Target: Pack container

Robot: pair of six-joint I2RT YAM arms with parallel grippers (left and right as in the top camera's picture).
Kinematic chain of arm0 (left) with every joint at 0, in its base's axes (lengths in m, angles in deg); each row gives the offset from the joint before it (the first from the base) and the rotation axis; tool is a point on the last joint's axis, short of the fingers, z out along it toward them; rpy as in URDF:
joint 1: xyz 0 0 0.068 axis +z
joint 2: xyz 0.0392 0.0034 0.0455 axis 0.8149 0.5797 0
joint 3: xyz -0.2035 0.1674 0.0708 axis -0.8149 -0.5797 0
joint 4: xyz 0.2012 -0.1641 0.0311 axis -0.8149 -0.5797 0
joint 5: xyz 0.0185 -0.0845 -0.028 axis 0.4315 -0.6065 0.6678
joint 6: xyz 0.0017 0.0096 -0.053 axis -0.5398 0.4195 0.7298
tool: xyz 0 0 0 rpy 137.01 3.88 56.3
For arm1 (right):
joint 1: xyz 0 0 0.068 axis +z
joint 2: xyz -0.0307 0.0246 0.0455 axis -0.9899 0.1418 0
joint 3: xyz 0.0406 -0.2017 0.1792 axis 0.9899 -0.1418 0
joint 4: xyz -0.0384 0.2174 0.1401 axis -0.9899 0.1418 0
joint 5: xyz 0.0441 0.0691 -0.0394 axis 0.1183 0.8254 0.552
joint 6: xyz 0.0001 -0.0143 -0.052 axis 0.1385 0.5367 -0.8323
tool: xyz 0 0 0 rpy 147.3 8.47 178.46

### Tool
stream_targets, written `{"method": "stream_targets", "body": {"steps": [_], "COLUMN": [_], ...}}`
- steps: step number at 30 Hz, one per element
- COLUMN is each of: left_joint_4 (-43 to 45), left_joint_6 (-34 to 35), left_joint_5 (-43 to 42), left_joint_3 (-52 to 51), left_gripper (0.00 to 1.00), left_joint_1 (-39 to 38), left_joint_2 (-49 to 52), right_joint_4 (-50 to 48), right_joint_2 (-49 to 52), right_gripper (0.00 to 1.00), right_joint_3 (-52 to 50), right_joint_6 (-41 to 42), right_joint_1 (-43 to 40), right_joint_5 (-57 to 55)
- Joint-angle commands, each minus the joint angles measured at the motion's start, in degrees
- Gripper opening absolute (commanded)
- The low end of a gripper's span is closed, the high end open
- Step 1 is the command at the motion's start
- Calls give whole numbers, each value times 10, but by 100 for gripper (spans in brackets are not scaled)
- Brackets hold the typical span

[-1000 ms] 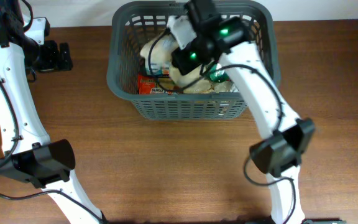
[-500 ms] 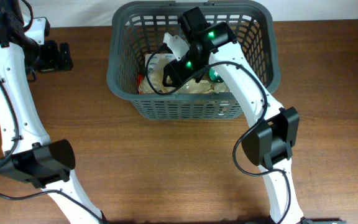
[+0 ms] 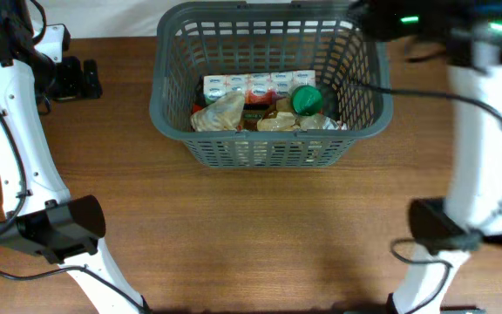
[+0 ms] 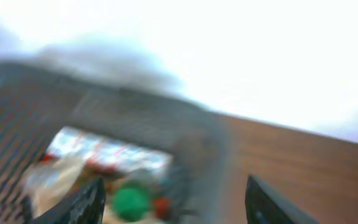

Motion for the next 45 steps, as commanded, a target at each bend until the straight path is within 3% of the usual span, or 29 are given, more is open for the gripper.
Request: {"method": "stream_targets", "body": {"steps": [1, 11, 16, 23, 26, 27, 32, 40, 45], "left_joint_4": [0, 0, 0, 0, 0, 0, 0, 0, 0], "left_joint_6": [5, 5, 5, 5, 5, 5, 5, 5, 5], "left_joint_5": [-4, -4, -4, -4, -4, -4, -4, -4, -4], "left_joint_3": [-3, -3, -3, -3, -3, -3, -3, -3, -3], "left_gripper": [99, 99, 99, 99, 99, 99, 99, 99, 99], "left_joint_1": [2, 2, 2, 2, 2, 2, 2, 2, 2], "left_joint_2": [2, 2, 2, 2, 2, 2, 2, 2, 2], "right_joint_4": [18, 13, 14, 61, 68, 73, 79, 80, 82], "right_joint_2": [-45, -31, -22, -62, -117, -176, -311, -595, -718], "right_gripper": [66, 87, 86, 81, 85, 87, 91, 97, 99], "right_joint_3": [12, -43, -100, -103, -103, -103, -141, -344, -488], "right_joint_6": [15, 90, 105, 74, 61, 31, 21, -37, -34], "right_joint_1": [-74, -287, -315, -315, -315, -315, -315, -315, -316], "right_joint_5": [-61, -55, -2, 21, 66, 100, 100, 103, 194]}}
